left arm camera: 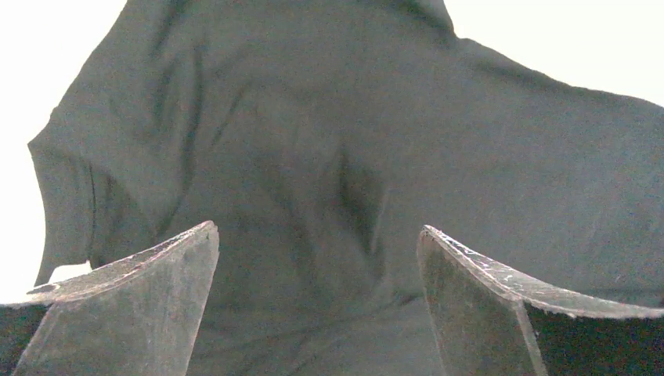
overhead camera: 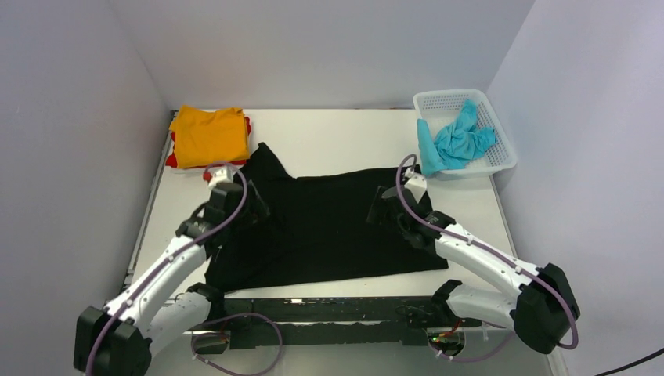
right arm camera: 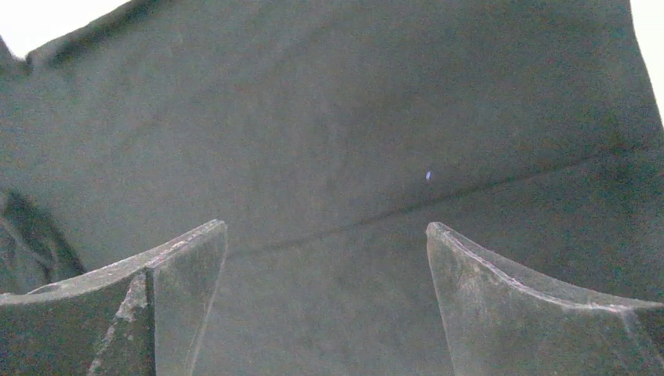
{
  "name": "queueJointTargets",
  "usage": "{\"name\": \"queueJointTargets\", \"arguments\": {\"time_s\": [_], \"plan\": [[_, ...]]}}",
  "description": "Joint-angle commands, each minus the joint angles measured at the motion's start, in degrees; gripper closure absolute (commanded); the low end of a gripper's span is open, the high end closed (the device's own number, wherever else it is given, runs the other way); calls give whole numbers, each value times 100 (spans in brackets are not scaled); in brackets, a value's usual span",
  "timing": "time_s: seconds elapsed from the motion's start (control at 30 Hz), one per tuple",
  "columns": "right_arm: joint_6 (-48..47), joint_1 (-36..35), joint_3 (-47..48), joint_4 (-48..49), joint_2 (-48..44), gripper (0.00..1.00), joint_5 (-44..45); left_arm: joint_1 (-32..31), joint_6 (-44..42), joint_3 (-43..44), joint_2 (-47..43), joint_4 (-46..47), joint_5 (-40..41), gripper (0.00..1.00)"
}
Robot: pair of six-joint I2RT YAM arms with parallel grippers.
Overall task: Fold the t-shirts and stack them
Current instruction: Fold the other side of the tshirt into a rectangle, then grab the side of the flattened tshirt furthest away from the robot with both arms
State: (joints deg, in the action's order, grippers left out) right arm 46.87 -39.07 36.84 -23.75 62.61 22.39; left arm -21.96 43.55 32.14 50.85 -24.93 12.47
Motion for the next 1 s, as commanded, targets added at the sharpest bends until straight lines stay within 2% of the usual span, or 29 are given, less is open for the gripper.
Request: {"name": "queueJointTargets", "arguments": {"time_s": [0.0, 0.07, 0.23, 0.5, 0.7, 0.97], "plan": [[-306, 452, 425, 245, -182, 0, 675, 450, -713, 1174, 960, 464, 128, 1], [-372, 765, 485, 362, -120, 0, 583, 591, -993, 1626, 1552, 747, 19, 1], [-551, 1473, 600, 581, 207, 0, -57, 766, -1638, 3386, 3266, 492, -214, 0], [-842, 1685, 797, 660, 714, 0, -214, 1037, -1895, 5213, 5411, 358, -441, 1], [-886, 1772, 720, 860, 919, 0, -340, 1281, -1974, 5683, 6310, 927, -1366, 12], [-917, 1875, 801, 887, 1226, 0, -552, 1299, -1937, 6234, 7073, 940, -1397, 23]]}}
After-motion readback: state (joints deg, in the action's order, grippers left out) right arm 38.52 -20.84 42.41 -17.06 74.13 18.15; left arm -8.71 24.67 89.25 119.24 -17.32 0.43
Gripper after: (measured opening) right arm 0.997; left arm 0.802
